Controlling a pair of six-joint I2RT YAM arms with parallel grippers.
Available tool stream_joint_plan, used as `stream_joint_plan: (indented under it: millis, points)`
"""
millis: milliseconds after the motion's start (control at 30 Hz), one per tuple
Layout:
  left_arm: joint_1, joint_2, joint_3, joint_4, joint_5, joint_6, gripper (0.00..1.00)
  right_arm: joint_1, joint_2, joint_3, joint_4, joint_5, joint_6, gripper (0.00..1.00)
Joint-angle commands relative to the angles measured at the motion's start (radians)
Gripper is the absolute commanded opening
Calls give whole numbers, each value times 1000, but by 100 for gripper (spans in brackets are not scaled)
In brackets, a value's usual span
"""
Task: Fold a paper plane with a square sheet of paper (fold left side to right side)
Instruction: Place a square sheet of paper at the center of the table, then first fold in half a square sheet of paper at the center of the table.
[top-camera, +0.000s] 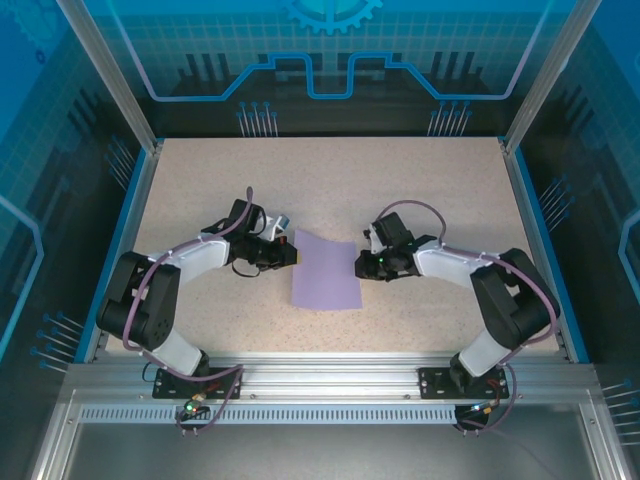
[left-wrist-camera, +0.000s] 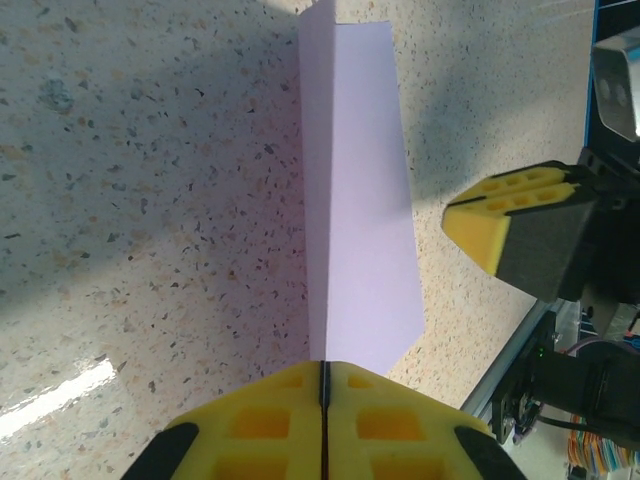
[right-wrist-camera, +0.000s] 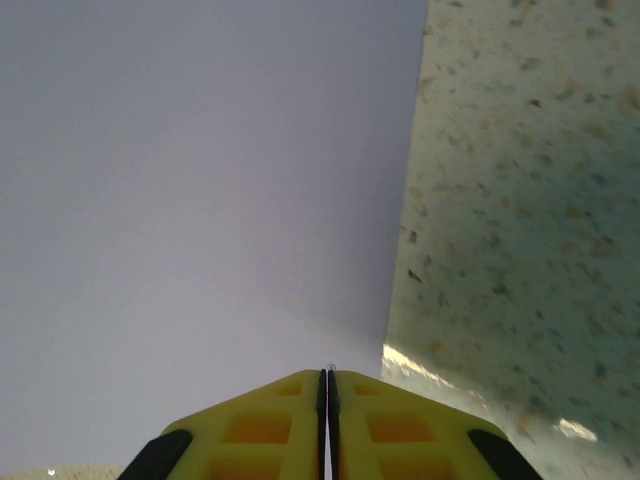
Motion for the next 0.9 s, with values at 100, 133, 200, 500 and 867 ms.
stream_joint_plan:
  millis: [100, 133, 200, 500, 867]
  points:
    - [-5, 15, 31, -9, 43, -23, 14, 30, 88, 43, -10, 5, 13, 11]
    - [-6, 16, 31, -5, 48, -24, 16, 32, 97, 43, -14, 6, 13, 11]
    - [-7, 18, 31, -3, 57, -30, 21, 36, 111, 43, -26, 13, 13, 10]
    - [-33, 43, 33, 111, 132, -132, 44, 43, 120, 43, -59, 45, 8, 11]
    - [-87, 142, 60, 226, 117, -216, 49, 45, 112, 43, -54, 37, 4, 11]
